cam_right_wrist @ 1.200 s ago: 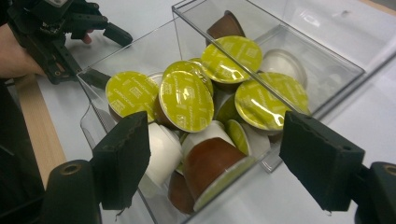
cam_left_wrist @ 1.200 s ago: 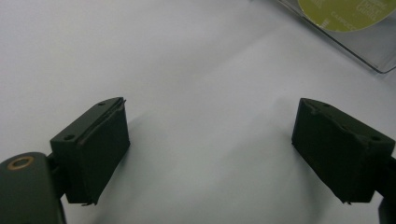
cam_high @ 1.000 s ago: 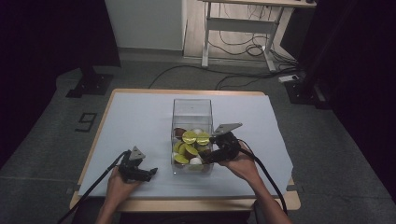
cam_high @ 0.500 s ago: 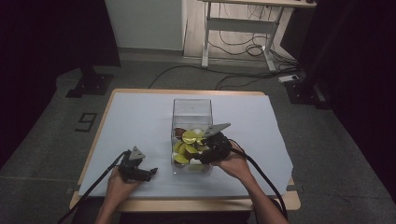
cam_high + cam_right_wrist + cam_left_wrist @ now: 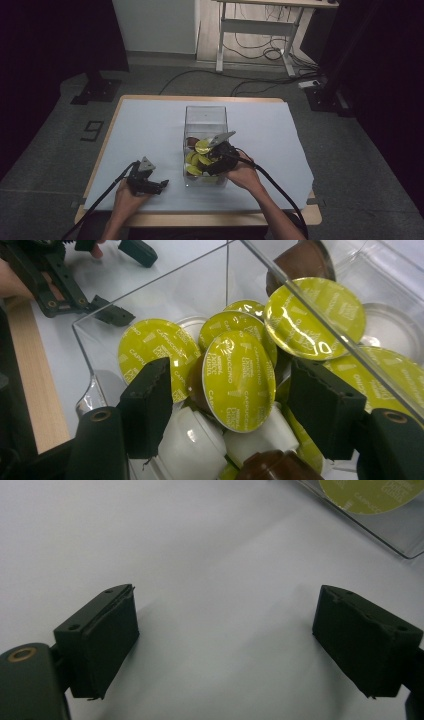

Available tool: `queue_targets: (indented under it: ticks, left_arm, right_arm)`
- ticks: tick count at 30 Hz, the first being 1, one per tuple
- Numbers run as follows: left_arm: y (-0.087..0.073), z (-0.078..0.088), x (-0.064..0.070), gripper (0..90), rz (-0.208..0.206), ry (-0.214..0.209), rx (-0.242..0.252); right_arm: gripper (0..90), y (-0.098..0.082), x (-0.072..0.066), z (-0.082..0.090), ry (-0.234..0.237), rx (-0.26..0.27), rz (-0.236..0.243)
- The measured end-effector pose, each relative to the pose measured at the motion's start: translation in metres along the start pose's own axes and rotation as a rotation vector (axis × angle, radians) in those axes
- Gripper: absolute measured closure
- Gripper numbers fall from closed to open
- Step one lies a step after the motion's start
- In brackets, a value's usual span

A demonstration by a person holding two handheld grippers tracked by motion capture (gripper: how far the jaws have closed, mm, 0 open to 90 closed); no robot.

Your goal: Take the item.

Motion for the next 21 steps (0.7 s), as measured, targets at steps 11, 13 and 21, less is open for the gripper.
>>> queue_targets:
  ticks: [11,13,21]
  left_arm:
    - [0.000,0.000,0.000,10.5,0.000,-0.001,0.000]
    - [0.000,0.000,0.000,10.5,0.000,0.000,0.000]
    - [0.000,0.000,0.000,10.5,0.000,0.000,0.000]
  right_arm:
    - [40.9,0.002,-0.001,-0.012,-0.006,-0.053,0.017]
    - [41.6,0.002,-0.001,-0.014,-0.008,-0.065,0.021]
    - [41.9,0.002,-0.001,-0.021,-0.040,-0.101,0.038]
Point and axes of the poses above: each handheld gripper's, and its own axes: z roughly backward along the jaws, y roughly out of its top, x roughly to its right, the point moved 3 cm from there along -z, roughly forward along the jaws, and after that the axes turned 5 degrees about y, right-handed, at the moved point
